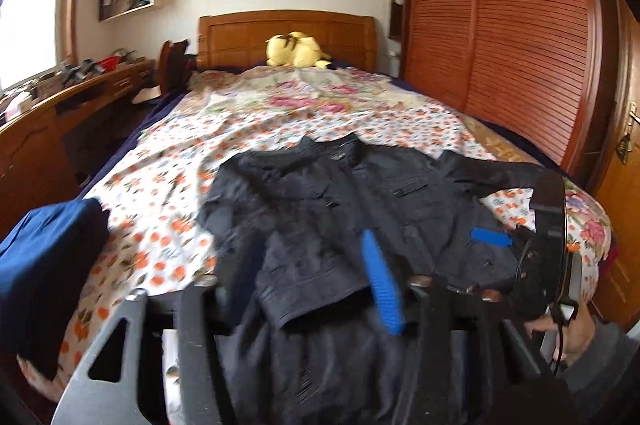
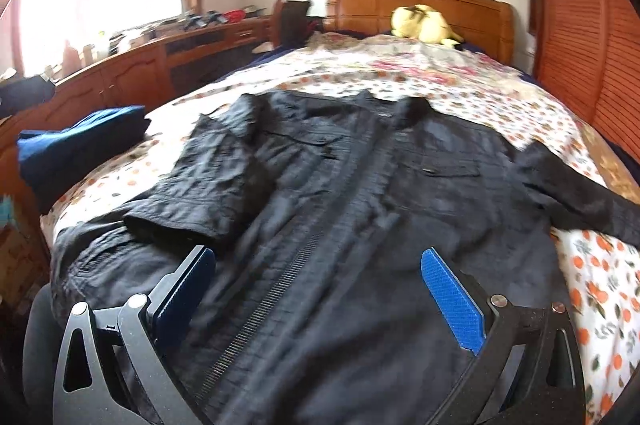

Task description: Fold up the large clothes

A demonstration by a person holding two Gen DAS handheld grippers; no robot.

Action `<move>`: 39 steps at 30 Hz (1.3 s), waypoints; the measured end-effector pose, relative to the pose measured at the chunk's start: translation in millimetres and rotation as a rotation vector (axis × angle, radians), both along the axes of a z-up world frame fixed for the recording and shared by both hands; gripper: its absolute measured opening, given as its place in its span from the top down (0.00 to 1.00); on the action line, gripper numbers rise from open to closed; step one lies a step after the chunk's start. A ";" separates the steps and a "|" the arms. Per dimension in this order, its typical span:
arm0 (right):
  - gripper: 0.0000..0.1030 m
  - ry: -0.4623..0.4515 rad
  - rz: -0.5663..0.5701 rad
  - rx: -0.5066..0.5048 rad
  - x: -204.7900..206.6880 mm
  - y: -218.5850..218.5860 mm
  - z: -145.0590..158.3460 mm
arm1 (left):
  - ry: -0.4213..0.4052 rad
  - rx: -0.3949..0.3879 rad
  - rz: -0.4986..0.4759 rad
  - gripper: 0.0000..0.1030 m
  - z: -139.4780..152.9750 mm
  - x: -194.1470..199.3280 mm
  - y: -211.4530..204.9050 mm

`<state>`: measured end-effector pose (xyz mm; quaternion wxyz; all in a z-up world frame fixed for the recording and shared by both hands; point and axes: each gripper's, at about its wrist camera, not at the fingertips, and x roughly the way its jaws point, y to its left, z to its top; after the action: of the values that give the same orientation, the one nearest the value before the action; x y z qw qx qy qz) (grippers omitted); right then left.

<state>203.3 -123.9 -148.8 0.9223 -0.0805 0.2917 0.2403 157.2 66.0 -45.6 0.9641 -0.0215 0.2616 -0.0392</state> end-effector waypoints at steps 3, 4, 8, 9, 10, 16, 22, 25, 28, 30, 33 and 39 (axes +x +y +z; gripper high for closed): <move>0.02 0.012 0.050 -0.015 2.1 16.7 -5.7 | -0.001 -0.010 0.038 0.22 -11.2 -16.4 21.5; 0.03 0.021 0.073 -0.016 2.1 24.7 -7.9 | 0.003 -0.010 0.052 0.22 -14.7 -20.3 27.9; 0.04 0.036 0.139 -0.043 11.7 44.4 -12.9 | 0.006 -0.015 0.119 0.22 -29.3 -36.1 53.0; 0.04 0.037 0.158 -0.057 12.0 51.5 -14.8 | 0.009 -0.019 0.127 0.22 -31.9 -38.0 56.8; 0.04 0.038 0.174 -0.070 12.8 58.0 -16.1 | 0.014 -0.021 0.138 0.22 -35.0 -40.3 61.2; 0.06 0.074 0.269 -0.147 21.6 91.0 -22.9 | 0.033 -0.017 0.165 0.22 -53.8 -49.4 76.6; 0.21 0.121 0.343 -0.209 45.2 119.8 -36.7 | 0.044 -0.013 0.158 0.22 -63.1 -44.6 78.3; 0.59 0.168 0.365 -0.152 55.4 115.2 -36.4 | 0.045 -0.014 0.154 0.22 -65.9 -46.1 78.5; 0.91 0.146 0.387 -0.155 56.0 111.0 -34.0 | 0.041 -0.018 0.143 0.22 -65.4 -42.8 74.9; 0.95 0.128 0.392 -0.157 55.2 103.5 -30.0 | 0.035 -0.011 0.125 0.22 -62.5 -35.2 69.4; 0.96 0.098 0.363 -0.109 50.6 81.2 -17.0 | 0.010 -0.009 0.102 0.22 -57.3 -25.4 61.2; 0.96 0.026 0.223 0.021 52.9 -1.1 25.2 | -0.015 -0.044 0.063 0.22 -55.8 -4.8 45.2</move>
<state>256.1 -125.0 -123.5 0.8868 -0.0995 0.2904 0.3455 152.4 111.2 -101.4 0.9662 -0.0507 0.2524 -0.0149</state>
